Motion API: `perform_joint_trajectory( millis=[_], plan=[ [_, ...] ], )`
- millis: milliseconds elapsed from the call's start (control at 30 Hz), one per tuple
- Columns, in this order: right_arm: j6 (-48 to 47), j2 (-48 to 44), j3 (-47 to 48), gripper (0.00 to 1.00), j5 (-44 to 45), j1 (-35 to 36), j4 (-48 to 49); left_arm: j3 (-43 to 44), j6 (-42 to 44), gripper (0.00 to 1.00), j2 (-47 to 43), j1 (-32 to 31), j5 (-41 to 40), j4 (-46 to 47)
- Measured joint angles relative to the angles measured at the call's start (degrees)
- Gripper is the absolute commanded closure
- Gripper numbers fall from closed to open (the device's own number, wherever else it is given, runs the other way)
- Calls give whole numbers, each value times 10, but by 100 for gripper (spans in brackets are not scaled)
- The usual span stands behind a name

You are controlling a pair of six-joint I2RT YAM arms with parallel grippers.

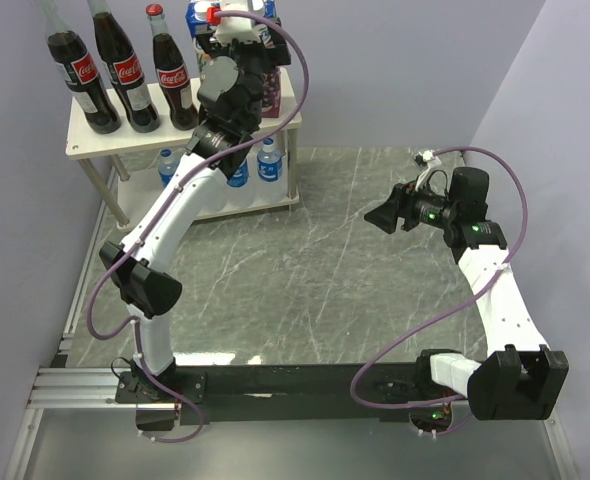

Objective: Place and organize the beverage onto the shelf
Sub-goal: Place the drink on the shelf.

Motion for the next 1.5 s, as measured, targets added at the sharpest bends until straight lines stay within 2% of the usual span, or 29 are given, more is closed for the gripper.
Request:
perform_joint_trajectory(
  millis=[667, 800, 967, 1200, 1400, 1500],
  plan=[
    [-3, 0, 0, 23, -3, -4, 0, -61, -23, 2, -92, -1, 28, -5],
    [-15, 0, 0, 21, -3, -7, -2, -66, -43, 2, -114, -4, 52, -28],
    [-39, 0, 0, 19, -2, -13, -9, -85, -76, 1, -166, -9, 123, -99],
    [-67, -26, 0, 16, 34, -19, -9, -279, -110, 1, -379, -10, 227, -191],
    [-71, -88, -21, 13, 102, -40, 14, -535, -113, 1, -606, -10, 267, -221],
    [-57, -115, -30, 12, 164, -44, 27, -655, -116, 0, -676, -10, 266, -224]
  ],
)
